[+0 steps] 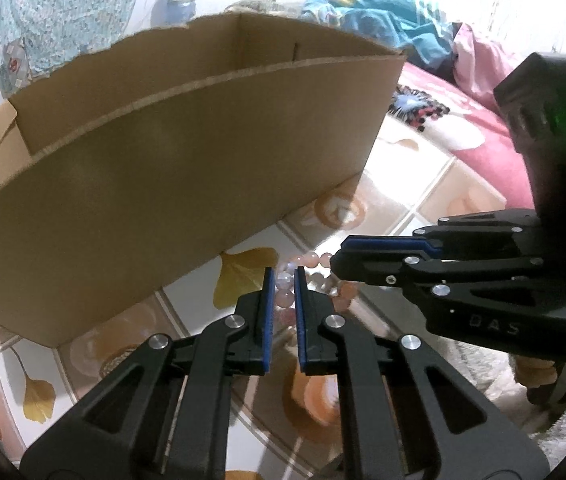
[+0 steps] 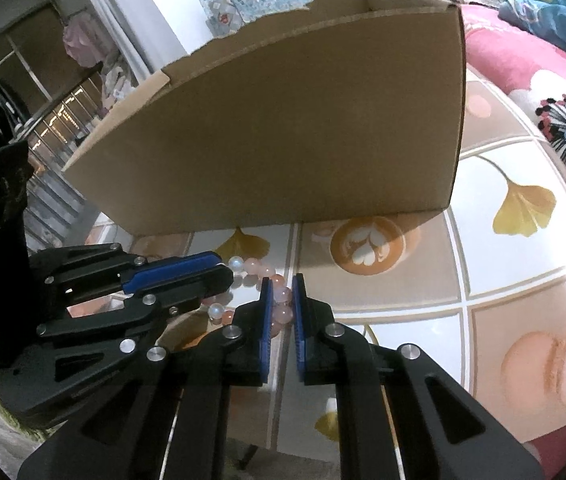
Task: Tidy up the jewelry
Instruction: 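Carry the bracelet with both tools up over the box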
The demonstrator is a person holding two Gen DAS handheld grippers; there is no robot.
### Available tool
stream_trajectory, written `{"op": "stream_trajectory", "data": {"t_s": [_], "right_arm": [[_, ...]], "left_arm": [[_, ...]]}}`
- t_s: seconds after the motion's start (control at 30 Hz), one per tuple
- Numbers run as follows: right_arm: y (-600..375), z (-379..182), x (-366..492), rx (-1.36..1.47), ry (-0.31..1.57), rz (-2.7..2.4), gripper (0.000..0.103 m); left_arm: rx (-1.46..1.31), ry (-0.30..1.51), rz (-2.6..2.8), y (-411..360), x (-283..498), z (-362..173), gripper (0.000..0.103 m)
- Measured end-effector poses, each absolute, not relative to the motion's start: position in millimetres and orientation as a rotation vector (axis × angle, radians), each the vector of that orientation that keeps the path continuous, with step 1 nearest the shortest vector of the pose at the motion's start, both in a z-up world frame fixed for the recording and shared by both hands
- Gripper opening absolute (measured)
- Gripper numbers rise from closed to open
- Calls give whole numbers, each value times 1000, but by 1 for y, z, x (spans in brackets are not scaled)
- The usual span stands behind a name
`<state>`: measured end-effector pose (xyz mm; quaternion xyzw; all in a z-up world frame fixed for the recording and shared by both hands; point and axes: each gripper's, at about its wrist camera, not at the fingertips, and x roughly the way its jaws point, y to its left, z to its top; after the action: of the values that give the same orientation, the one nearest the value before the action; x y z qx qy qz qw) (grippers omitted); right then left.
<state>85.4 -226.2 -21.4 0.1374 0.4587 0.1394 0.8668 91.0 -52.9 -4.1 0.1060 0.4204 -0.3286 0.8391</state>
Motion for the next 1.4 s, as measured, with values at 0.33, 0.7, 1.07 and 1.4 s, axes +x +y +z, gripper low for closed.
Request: {"op": "stream_trajectory", "data": {"t_s": [0.33, 0.7, 1.07, 1.4], "right_arm": [[-228, 26, 62, 261, 833, 303, 10], [-230, 116, 59, 235, 645, 398, 10], [-234, 179, 168, 238, 705, 585, 10], [-226, 100, 271, 234, 1058, 625, 10]], "left_arm": [[203, 745, -741, -48, 63, 53, 8], [229, 555, -752, -49, 43, 141, 9], [201, 600, -778, -51, 146, 213, 8], [94, 949, -791, -51, 245, 134, 8]]}}
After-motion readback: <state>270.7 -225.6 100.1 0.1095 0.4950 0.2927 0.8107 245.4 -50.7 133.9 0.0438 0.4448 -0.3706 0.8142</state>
